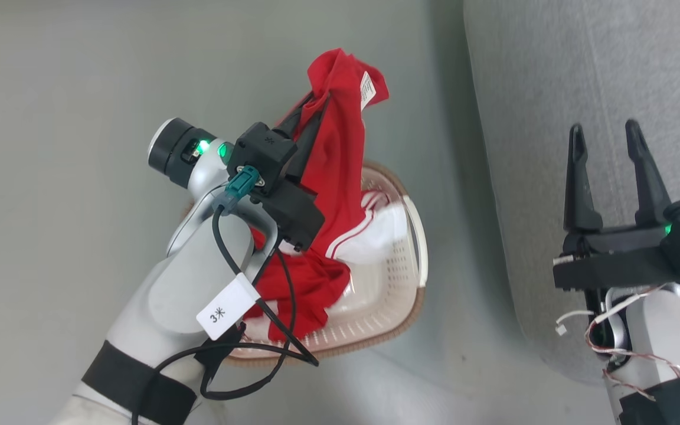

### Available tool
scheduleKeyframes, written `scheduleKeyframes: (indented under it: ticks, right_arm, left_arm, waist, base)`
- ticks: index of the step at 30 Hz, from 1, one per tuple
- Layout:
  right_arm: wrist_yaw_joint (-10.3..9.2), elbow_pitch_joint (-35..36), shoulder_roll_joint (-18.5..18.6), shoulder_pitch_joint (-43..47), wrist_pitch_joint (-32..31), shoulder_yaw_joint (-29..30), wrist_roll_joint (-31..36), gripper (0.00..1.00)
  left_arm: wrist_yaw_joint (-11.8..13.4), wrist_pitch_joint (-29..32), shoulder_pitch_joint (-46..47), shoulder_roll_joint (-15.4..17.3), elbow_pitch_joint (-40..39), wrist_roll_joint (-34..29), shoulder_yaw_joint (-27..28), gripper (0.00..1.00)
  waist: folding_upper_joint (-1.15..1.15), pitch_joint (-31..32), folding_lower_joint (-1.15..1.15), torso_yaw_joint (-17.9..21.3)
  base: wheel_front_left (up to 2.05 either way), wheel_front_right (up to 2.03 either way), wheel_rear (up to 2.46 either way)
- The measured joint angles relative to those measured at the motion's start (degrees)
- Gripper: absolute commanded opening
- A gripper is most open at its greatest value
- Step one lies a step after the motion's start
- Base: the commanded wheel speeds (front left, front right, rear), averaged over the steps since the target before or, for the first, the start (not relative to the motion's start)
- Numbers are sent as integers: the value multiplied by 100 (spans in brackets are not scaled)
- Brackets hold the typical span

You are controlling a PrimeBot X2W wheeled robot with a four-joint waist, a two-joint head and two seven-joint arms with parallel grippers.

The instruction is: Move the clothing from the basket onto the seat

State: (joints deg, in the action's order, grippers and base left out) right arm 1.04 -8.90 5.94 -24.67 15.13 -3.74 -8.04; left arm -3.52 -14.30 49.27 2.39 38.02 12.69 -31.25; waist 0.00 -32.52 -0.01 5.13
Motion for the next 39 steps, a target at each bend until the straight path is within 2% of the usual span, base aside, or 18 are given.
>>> scheduleKeyframes:
  ticks: [9, 23, 31, 39]
  right_arm:
    - [136, -343, 31, 224, -1, -7, 0, 100]
    - [411, -1096, -44, 220, -2, -615, 30, 100]
    - [555, -1602, -94, 239, -42, -1144, 74, 100]
    - [603, -1964, -158, 230, -42, -1870, 103, 100]
  left_arm:
    - [-1, 0, 159, -10, -151, 289, -169, 0]
    - [-62, -1, 315, -25, 248, 595, -634, 0]
    - [-62, -1, 351, -32, 414, 961, -902, 0]
    - [10, -1, 309, -31, 252, 1358, -1345, 0]
  waist:
    - [0, 770, -1, -214]
    - [0, 1982, -1, -415]
    - [0, 2672, 0, -484]
    - [0, 3311, -1, -512]
  base:
    - [0, 0, 0]
    - [0, 0, 0]
    - [0, 0, 0]
    - [0, 0, 0]
